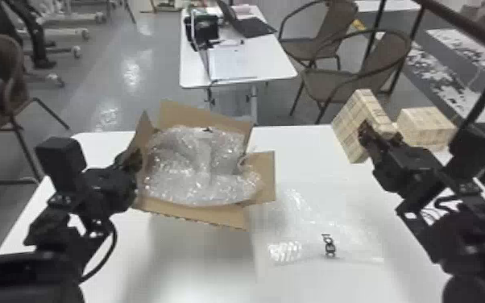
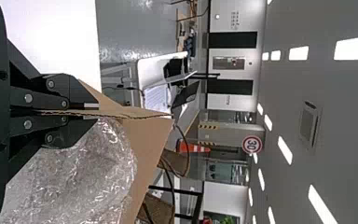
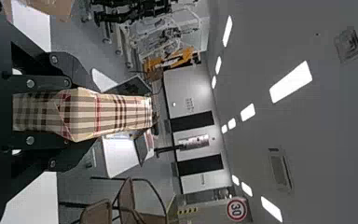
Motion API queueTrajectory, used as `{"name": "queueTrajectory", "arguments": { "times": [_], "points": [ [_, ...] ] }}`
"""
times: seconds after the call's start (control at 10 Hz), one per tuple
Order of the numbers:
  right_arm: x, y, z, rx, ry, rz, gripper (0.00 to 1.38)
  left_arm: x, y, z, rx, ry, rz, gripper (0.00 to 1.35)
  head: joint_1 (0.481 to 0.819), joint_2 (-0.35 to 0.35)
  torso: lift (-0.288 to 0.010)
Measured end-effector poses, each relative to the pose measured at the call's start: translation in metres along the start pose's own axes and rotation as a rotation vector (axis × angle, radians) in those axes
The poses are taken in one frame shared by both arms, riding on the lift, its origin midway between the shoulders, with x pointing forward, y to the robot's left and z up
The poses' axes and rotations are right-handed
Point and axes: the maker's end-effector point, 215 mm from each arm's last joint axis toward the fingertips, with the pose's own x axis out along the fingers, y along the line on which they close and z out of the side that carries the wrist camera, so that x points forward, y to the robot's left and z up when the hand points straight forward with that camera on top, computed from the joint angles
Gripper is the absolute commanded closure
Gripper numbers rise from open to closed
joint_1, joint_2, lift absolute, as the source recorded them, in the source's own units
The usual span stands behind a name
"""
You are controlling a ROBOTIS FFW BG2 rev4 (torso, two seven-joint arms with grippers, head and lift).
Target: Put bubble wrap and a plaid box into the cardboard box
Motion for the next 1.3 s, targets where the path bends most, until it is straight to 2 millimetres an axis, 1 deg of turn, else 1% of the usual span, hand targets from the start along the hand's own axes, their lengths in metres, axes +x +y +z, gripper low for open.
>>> {"name": "queueTrajectory", "arguments": {
  "times": [0.2,0.4,0.5,0.6,0.7,0.9,1.0,1.2,1.3],
  "points": [
    [0.03,0.048,0.0,0.053,-0.016,0.106,1.05,0.002,-0.002,0.001,0.0,-0.002,-0.005,1.22,0.613,0.11,-0.11],
    [0.054,0.1,-0.005,0.096,-0.011,0.225,1.05,0.005,-0.004,0.001,0.002,-0.002,-0.01,1.22,0.602,0.151,-0.11],
    [0.063,0.125,-0.009,0.112,-0.002,0.278,1.05,0.006,-0.006,0.001,0.003,-0.003,-0.013,1.22,0.597,0.177,-0.11],
    [0.069,0.148,-0.017,0.136,0.017,0.326,1.05,0.007,-0.007,0.002,0.004,-0.003,-0.016,1.22,0.595,0.204,-0.11],
    [0.073,0.168,-0.03,0.162,0.046,0.37,1.05,0.007,-0.008,0.001,0.005,-0.003,-0.018,1.22,0.599,0.226,-0.11],
    [0.076,0.197,-0.063,0.213,0.121,0.461,1.05,0.008,-0.008,0.002,0.006,-0.004,-0.018,1.22,0.61,0.254,-0.11],
    [0.077,0.207,-0.081,0.236,0.162,0.504,1.05,0.008,-0.008,0.002,0.006,-0.004,-0.019,1.22,0.62,0.271,-0.11],
    [0.079,0.221,-0.116,0.265,0.238,0.567,1.05,0.008,-0.008,0.003,0.007,-0.005,-0.019,1.22,0.638,0.292,-0.11],
    [0.079,0.226,-0.13,0.27,0.271,0.592,1.05,0.007,-0.008,0.003,0.006,-0.006,-0.019,1.22,0.642,0.296,-0.11]
  ]
}}
